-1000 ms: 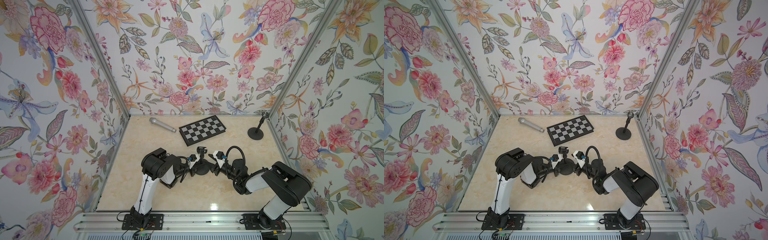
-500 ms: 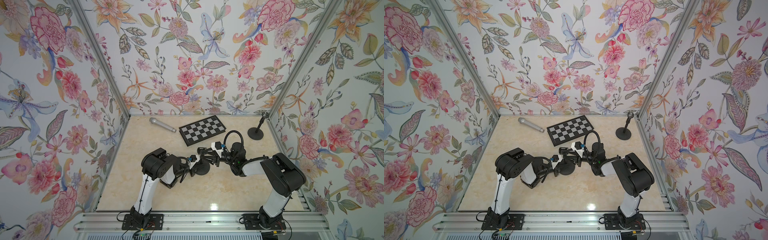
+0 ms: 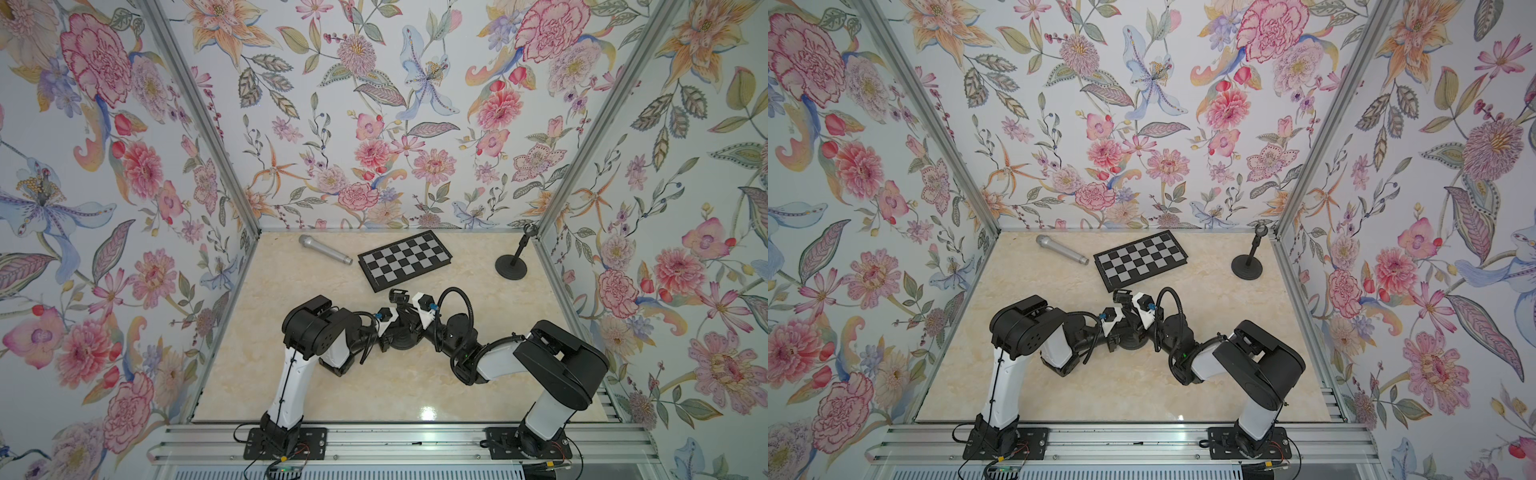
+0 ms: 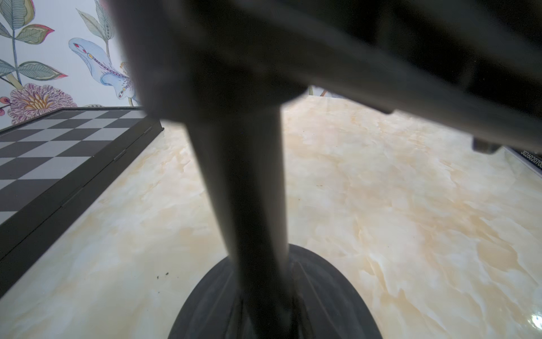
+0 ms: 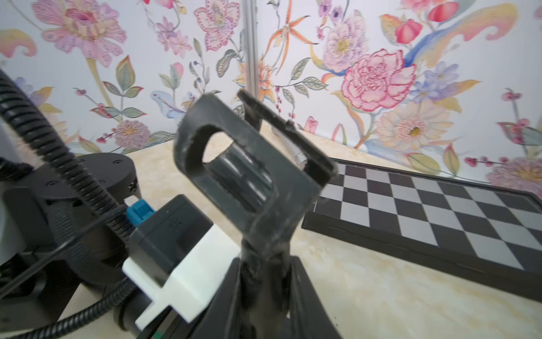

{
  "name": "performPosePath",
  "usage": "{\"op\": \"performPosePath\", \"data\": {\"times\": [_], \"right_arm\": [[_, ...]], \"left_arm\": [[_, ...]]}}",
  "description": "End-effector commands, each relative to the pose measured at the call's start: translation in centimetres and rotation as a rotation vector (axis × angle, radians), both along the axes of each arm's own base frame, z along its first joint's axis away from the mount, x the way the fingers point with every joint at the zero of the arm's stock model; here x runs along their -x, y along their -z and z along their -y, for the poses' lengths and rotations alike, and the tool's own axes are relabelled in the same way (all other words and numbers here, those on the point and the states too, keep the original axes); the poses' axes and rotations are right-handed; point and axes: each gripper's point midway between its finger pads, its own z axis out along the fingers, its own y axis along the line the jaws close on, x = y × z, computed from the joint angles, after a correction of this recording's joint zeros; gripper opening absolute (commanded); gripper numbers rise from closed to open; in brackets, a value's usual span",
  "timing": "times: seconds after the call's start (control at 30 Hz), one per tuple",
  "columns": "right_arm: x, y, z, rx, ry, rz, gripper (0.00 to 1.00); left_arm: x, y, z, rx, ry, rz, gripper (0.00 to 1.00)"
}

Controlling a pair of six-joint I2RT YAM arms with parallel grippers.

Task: Assemble a microphone stand
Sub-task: Screw the microphone stand pole into the microphone stand base.

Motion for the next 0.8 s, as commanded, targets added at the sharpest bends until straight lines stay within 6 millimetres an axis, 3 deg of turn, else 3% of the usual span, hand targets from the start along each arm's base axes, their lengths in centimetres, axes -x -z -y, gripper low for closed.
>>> {"op": "performPosePath", "data": {"times": [0.0, 0.13, 0.2, 0.27, 0.33, 0.47, 0.6, 0.77], "right_arm": [[-0.8, 3.3, 5.8, 0.034, 0.498, -0.04, 0.0], [1.1, 4.0, 2.5, 0.018, 0.372, -0.042, 0.0], [2.1, 3.3, 0.5, 0.024, 0.2, -0.01, 0.0], [3.9, 2.4, -1.0, 0.02, -0.04, 0.047, 0.24], [4.9, 1.8, -0.9, -0.002, -0.233, 0.068, 0.4], [6.0, -0.1, 0.4, -0.053, -0.54, 0.066, 0.48], [4.2, -0.8, 1.1, -0.042, -0.606, 0.046, 0.51], [2.5, -2.4, 0.5, -0.055, -0.65, 0.074, 0.53]], "left_arm": [[0.7, 0.6, -0.8, 0.036, -0.044, 0.074, 0.27], [0.5, 0.6, -0.9, 0.031, -0.054, 0.083, 0.26], [0.9, 0.7, -0.9, 0.024, -0.045, 0.082, 0.25], [1.4, 0.8, -0.6, 0.016, -0.019, 0.1, 0.23], [1.8, 0.7, -0.4, 0.013, 0.009, 0.117, 0.21], [2.6, 0.6, -0.3, 0.009, 0.03, 0.127, 0.2], [2.9, 0.6, 0.1, 0.006, 0.052, 0.143, 0.2], [3.0, 0.8, 0.2, 0.005, 0.056, 0.138, 0.21]]}}
